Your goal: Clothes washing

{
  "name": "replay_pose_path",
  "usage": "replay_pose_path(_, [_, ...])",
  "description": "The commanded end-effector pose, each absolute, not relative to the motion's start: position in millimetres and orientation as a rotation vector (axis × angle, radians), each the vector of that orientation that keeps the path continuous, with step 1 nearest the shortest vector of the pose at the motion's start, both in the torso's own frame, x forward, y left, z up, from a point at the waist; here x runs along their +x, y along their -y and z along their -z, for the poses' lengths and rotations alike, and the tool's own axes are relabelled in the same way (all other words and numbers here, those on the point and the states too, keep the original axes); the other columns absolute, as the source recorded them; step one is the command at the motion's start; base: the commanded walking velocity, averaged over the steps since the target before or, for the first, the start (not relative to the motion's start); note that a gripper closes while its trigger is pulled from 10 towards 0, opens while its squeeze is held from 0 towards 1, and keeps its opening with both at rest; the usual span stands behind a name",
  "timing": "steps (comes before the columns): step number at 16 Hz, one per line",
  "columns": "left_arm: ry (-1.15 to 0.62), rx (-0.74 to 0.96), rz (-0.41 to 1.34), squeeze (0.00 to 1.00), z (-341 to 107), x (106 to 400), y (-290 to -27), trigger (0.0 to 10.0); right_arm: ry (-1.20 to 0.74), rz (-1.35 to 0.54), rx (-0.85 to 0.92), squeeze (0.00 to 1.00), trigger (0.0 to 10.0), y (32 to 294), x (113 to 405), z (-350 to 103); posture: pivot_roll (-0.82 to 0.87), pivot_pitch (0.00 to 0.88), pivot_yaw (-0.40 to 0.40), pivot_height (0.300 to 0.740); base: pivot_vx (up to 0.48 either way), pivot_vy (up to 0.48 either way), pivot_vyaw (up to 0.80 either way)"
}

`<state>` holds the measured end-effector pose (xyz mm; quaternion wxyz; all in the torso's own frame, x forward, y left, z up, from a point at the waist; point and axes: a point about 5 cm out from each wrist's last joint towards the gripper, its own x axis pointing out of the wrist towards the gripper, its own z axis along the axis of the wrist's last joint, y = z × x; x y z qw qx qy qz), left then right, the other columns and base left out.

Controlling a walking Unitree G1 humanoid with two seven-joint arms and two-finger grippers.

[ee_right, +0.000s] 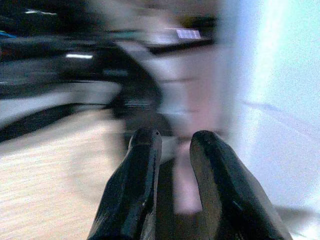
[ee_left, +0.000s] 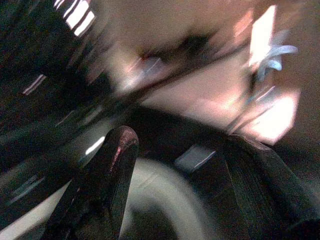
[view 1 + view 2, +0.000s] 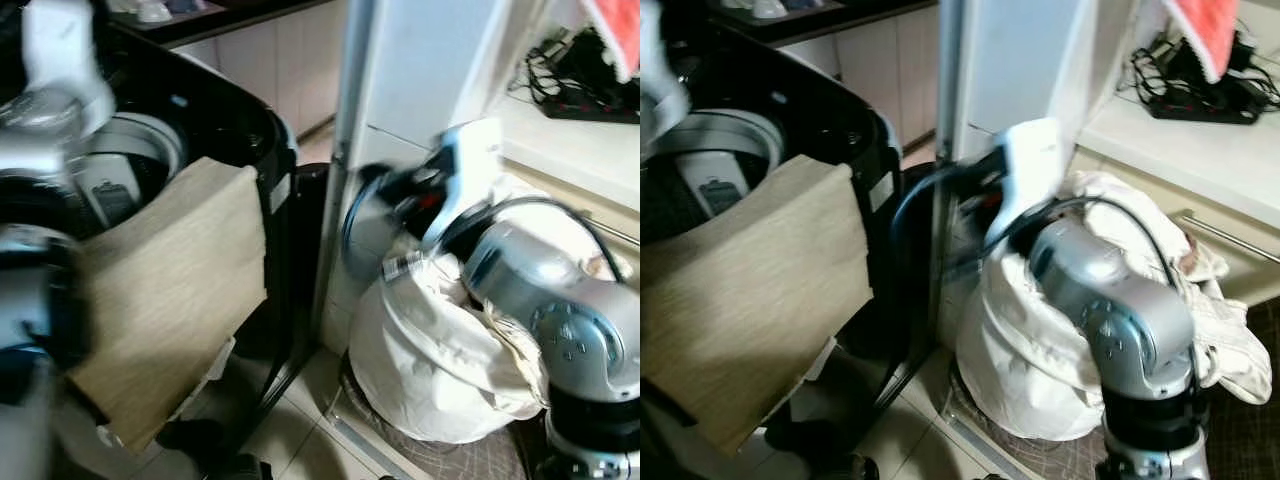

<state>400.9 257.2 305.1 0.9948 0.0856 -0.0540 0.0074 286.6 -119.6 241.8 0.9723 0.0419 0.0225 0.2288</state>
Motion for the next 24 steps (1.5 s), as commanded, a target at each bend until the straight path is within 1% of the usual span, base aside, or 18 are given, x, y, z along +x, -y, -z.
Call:
replay_pose_path(1, [0.165, 0.121, 0.189, 0.0, -299, 397, -230, 10.0, -0.054, -0.195, 0.061, 0.7, 10.0, 153, 293, -239, -0.06, 0.025, -0.027, 0.74, 0.0, 0.0, 0.0])
replay_pose_path(2, [0.198, 0.153, 0.334, 0.0, -286, 388, -206, 10.0, -0.064, -0.048, 0.049, 1.0, 10.0, 174, 291, -235, -0.07, 0.027, -0.022, 0.74, 0.0, 0.0, 0.0])
replay_pose_path(4, [0.231, 0.199, 0.474, 0.0, -275, 375, -183, 10.0, -0.071, 0.079, 0.015, 1.0, 10.0, 196, 286, -232, -0.08, 0.033, -0.015, 0.74, 0.0, 0.0, 0.0])
replay_pose_path(5, [0.266, 0.213, 0.58, 0.0, -267, 363, -164, 10.0, -0.081, 0.157, -0.006, 1.0, 10.0, 211, 281, -230, -0.09, 0.037, -0.011, 0.74, 0.0, 0.0, 0.0])
replay_pose_path(6, [0.281, 0.204, 0.626, 0.0, -264, 357, -154, 10.0, -0.09, 0.182, -0.009, 1.0, 10.0, 217, 279, -229, -0.09, 0.038, -0.01, 0.74, 0.0, 0.0, 0.0])
replay_pose_path(7, [0.316, 0.18, 0.708, 0.0, -261, 346, -139, 10.0, -0.108, 0.208, -0.012, 1.0, 10.0, 225, 278, -225, -0.1, 0.039, -0.008, 0.74, 0.0, 0.0, 0.0])
replay_pose_path(8, [0.321, 0.175, 0.744, 0.0, -259, 340, -133, 10.0, -0.114, 0.218, -0.004, 1.0, 10.0, 229, 279, -224, -0.1, 0.042, -0.005, 0.74, 0.0, 0.0, 0.0])
replay_pose_path(9, [0.301, 0.206, 0.822, 0.0, -251, 329, -121, 10.0, -0.134, 0.194, 0.025, 1.0, 10.0, 238, 285, -221, -0.1, 0.042, 0.0, 0.74, 0.0, 0.0, 0.0])
replay_pose_path(11, [0.266, 0.23, 0.905, 0.0, -245, 316, -109, 10.0, -0.157, 0.087, 0.089, 1.0, 10.0, 245, 299, -218, -0.1, 0.043, 0.004, 0.74, 0.0, 0.0, 0.0])
replay_pose_path(14, [0.26, 0.22, 0.905, 0.0, -242, 310, -101, 10.0, -0.187, -0.001, 0.198, 1.0, 10.0, 255, 318, -206, -0.1, 0.045, 0.005, 0.74, 0.0, 0.0, 0.0])
replay_pose_path(15, [0.236, 0.214, 0.91, 0.0, -238, 307, -100, 10.0, -0.234, 0.018, 0.186, 1.0, 10.0, 263, 328, -196, -0.1, 0.044, 0.003, 0.74, 0.0, 0.0, 0.0])
replay_pose_path(16, [0.233, 0.218, 0.908, 0.0, -238, 306, -100, 10.0, -0.252, 0.021, 0.179, 1.0, 10.0, 265, 330, -193, -0.09, 0.044, 0.001, 0.74, 0.0, 0.0, 0.0])
replay_pose_path(17, [0.222, 0.226, 0.906, 0.0, -237, 304, -99, 10.0, -0.307, 0.029, 0.13, 0.13, 10.0, 268, 333, -184, -0.08, 0.043, -0.004, 0.74, 0.0, 0.0, 0.0])
replay_pose_path(18, [0.209, 0.238, 0.912, 0.0, -236, 302, -100, 10.0, -0.369, 0.02, 0.109, 0.0, 10.0, 268, 334, -174, -0.08, 0.045, -0.008, 0.74, 0.0, 0.0, 0.0])
replay_pose_path(20, [0.183, 0.233, 0.927, 0.0, -234, 298, -100, 10.0, -0.418, 0.017, 0.113, 0.0, 10.0, 271, 337, -163, -0.08, 0.042, -0.011, 0.74, 0.0, 0.0, 0.0])
replay_pose_path(22, [0.14, 0.211, 0.996, 0.0, -231, 291, -97, 10.0, -0.426, 0.008, 0.138, 0.0, 10.0, 273, 341, -156, -0.07, 0.045, -0.015, 0.74, 0.0, 0.0, 0.0])
replay_pose_path(23, [0.129, 0.204, 1.033, 0.0, -230, 286, -96, 10.0, -0.424, 0.016, 0.153, 0.0, 2.7, 275, 341, -156, -0.08, 0.044, -0.016, 0.74, 0.0, 0.0, 0.0])
replay_pose_path(24, [0.12, 0.197, 1.062, 0.0, -228, 282, -95, 10.0, -0.423, 0.016, 0.172, 0.0, 0.0, 276, 341, -155, -0.07, 0.042, -0.017, 0.74, 0.0, 0.0, 0.0])
